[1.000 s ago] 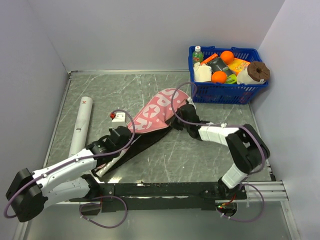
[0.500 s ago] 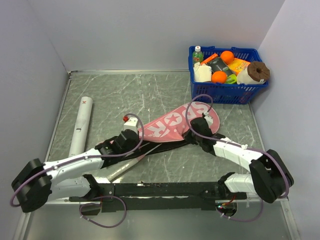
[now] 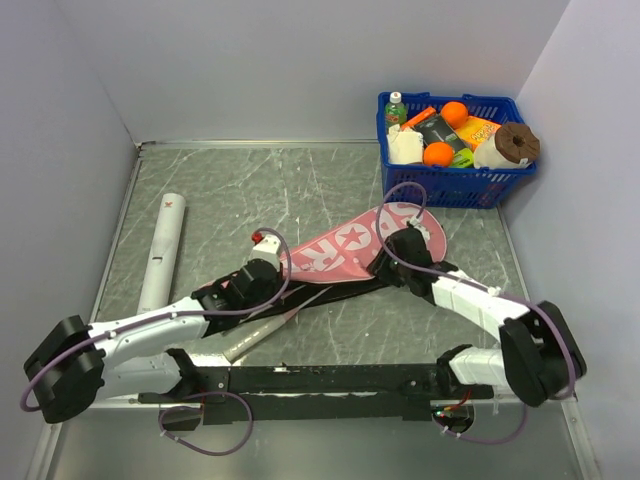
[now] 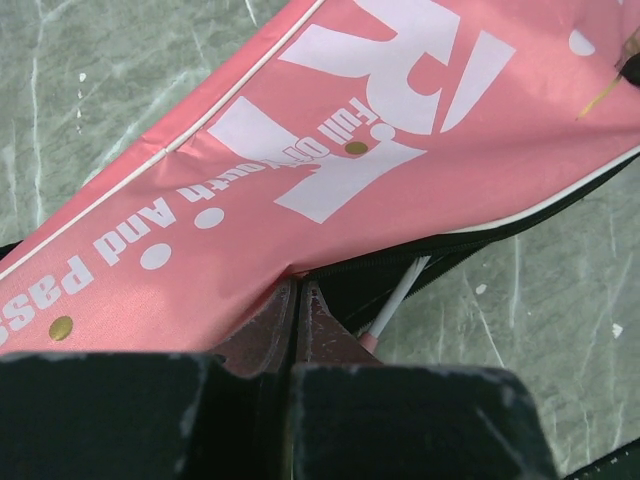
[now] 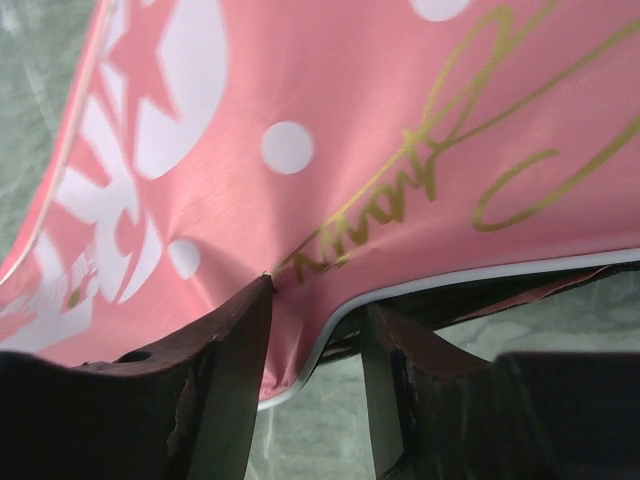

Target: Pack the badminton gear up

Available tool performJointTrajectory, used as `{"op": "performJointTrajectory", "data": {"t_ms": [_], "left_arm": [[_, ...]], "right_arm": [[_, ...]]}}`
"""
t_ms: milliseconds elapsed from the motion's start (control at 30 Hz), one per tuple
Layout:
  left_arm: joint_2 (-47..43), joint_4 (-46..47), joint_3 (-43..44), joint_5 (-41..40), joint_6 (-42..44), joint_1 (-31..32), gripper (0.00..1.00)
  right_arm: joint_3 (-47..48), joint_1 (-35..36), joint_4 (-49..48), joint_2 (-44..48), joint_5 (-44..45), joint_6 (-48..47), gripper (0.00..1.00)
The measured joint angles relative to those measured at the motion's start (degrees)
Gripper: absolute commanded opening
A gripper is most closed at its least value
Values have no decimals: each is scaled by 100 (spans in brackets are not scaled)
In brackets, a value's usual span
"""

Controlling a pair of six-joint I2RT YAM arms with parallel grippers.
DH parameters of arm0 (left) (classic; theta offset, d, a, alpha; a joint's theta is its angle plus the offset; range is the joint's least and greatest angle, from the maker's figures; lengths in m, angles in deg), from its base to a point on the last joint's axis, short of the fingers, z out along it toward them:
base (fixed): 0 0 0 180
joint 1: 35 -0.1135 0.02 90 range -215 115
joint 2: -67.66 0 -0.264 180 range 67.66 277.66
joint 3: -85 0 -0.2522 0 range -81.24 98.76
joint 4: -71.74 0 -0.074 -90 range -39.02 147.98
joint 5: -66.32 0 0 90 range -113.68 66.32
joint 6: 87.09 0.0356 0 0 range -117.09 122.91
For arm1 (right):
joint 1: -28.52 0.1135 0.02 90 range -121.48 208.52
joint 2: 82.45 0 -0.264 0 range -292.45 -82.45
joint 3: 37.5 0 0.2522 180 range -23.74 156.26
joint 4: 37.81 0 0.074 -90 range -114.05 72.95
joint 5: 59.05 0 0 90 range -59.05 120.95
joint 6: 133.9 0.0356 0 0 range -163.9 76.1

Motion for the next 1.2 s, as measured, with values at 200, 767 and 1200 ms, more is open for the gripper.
{"op": "performJointTrajectory", "data": {"t_ms": [200,767,1200], "left_arm": [[-79,-280,0,105,-35,181,37],[-608,-1333,929,-625,-450,-533,37],[1462,-1543,1493,-529,-431,-2865,24]], "right_arm": [[-269,264,136,811,-367,-195,50],[-815,2918,-382,678,-776,-44,37],[796,4544,-472,-1073,2,-308,10]]}}
